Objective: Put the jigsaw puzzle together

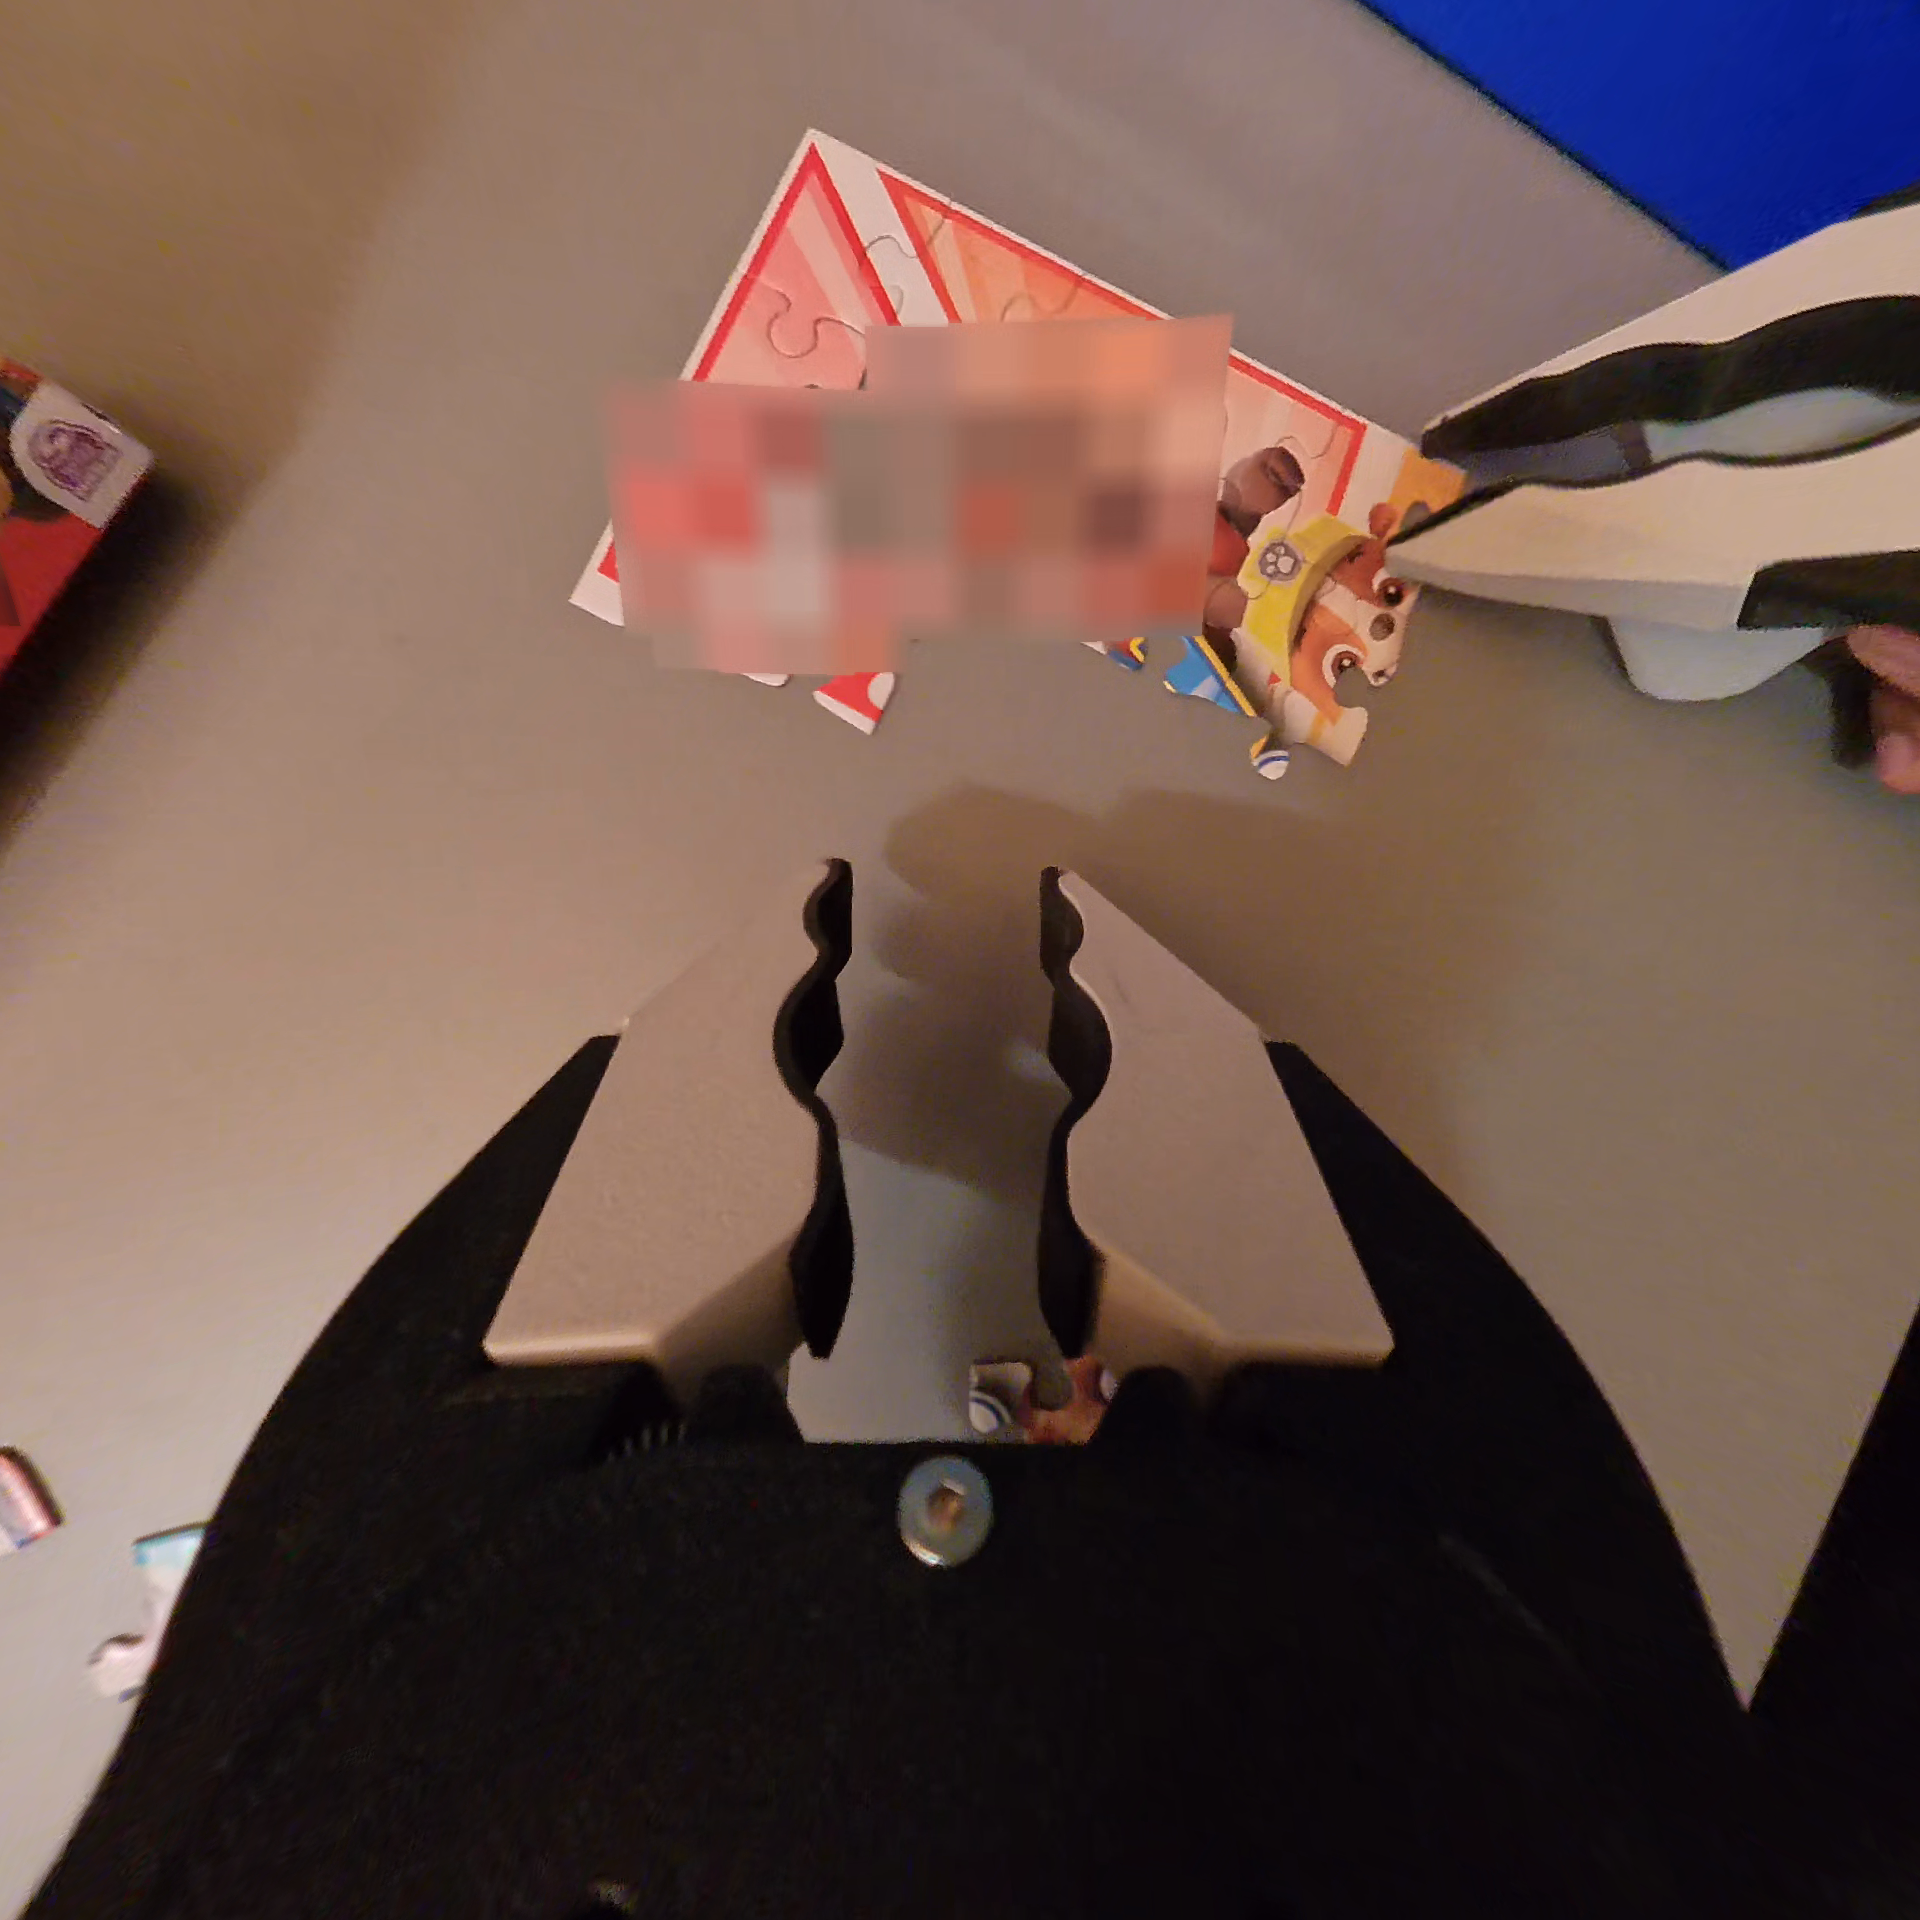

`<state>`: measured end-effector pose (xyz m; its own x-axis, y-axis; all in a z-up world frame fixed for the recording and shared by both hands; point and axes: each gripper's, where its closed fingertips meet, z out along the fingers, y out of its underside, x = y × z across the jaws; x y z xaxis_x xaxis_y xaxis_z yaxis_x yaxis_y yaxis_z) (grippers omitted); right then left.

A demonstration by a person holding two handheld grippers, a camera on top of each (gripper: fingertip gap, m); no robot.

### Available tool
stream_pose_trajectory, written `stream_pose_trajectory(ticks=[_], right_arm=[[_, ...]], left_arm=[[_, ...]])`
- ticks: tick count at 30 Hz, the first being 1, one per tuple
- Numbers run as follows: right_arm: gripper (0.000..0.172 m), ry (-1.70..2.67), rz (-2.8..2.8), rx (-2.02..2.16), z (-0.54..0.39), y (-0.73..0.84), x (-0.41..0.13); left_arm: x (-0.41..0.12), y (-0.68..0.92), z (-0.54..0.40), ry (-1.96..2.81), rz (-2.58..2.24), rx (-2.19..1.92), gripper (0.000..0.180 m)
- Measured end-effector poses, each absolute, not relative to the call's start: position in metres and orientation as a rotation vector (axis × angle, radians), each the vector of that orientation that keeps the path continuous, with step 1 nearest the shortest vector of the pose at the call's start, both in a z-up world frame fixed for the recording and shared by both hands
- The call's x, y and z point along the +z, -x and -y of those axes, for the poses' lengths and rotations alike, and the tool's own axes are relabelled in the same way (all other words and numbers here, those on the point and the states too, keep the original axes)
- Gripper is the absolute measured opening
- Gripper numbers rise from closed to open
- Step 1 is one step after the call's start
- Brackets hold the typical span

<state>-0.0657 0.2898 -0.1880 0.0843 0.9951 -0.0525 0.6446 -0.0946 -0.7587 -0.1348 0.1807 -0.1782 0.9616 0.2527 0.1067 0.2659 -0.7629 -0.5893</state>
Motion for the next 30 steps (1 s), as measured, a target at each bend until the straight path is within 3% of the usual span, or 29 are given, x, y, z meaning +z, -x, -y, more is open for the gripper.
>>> stream_pose_trajectory(ticks=[13, 16, 21, 30], right_arm=[[0.035, 1.728, 1.590, 0.789, -0.292, 0.065, -0.179], [0.055, 1.818, 1.620, 0.849, -0.290, 0.064, -0.188], [0.054, 1.790, 1.661, 0.856, -0.278, 0.062, -0.188], [0.050, 1.710, 1.736, 0.798, -0.264, 0.063, -0.190]], left_arm=[[-0.169, 0.118, -0.168, 2.436, 0.409, -0.007, 0.034], [-0.163, 0.119, -0.156, 2.427, 0.417, 0.055, 0.036], [-0.130, 0.123, -0.126, 2.249, 0.553, 0.050, 0.036], [-0.134, 0.100, -0.081, 2.132, 0.639, 0.028, 0.034]])
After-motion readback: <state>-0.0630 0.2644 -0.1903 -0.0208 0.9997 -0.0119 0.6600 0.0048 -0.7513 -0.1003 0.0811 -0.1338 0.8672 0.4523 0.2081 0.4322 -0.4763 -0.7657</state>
